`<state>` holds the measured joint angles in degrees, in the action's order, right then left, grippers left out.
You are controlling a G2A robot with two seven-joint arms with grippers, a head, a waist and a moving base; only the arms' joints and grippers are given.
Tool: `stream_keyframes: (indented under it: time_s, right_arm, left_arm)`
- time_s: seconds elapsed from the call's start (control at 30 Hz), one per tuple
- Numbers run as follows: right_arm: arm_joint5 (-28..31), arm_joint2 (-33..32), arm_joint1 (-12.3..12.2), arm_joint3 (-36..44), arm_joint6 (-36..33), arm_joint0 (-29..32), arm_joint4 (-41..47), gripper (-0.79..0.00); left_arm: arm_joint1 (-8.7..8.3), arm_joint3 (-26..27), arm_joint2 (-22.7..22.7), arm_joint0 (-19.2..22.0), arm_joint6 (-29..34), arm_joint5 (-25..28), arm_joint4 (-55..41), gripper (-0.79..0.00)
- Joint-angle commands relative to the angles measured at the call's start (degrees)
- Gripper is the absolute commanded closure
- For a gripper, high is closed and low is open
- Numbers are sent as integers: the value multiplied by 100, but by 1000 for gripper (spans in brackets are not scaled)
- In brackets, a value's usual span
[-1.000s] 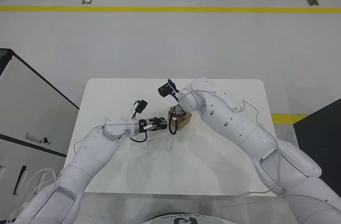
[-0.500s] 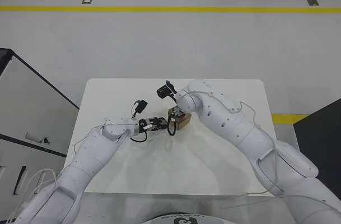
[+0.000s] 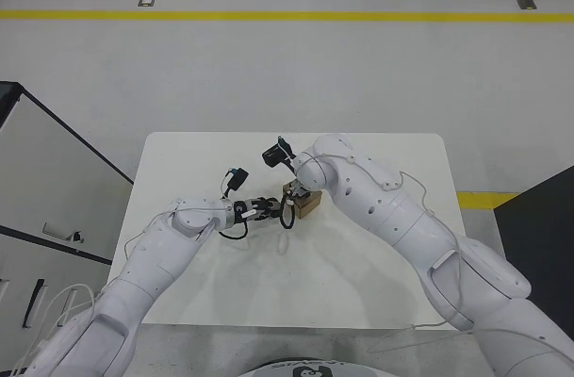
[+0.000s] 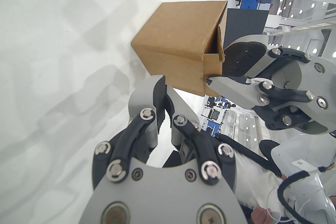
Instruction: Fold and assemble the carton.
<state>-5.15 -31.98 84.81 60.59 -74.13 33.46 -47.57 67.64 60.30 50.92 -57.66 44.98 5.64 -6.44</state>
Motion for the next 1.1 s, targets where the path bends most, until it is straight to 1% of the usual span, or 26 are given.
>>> stream_keyframes:
  time_s: [0.0, 0.1, 0.17, 0.33, 0.43, 0.5, 0.73, 0.93, 1.07]
  right_arm:
    - [15, -8, 11, -28, -6, 8, -2, -212]
    - [24, -25, 30, -79, -4, 16, -4, -231]
    - [41, -41, 45, -118, -21, 21, 11, -262]
    - [70, -74, 72, -179, -6, 28, 18, -274]
    - [89, -106, 83, -194, 2, 39, 11, -296]
    - [93, -131, 86, -193, 1, 47, 5, -336]
    - [124, -216, 86, -162, -25, 87, -17, -388]
    - [161, -312, 79, -76, -50, 128, -4, -379]
    - [174, -488, 46, 36, -76, 165, 117, -376]
  left_arm:
    - [0, 0, 0, 0, 0, 0, 0, 0]
    - [0, 0, 0, 0, 0, 0, 0, 0]
    - [0, 0, 0, 0, 0, 0, 0, 0]
    - [0, 0, 0, 0, 0, 0, 0, 0]
    - [0, 0, 0, 0, 0, 0, 0, 0]
    - [0, 0, 0, 0, 0, 0, 0, 0]
    - [0, 0, 0, 0, 0, 0, 0, 0]
    - [0, 0, 0, 0, 0, 0, 0, 0]
    - [0, 0, 0, 0, 0, 0, 0, 0]
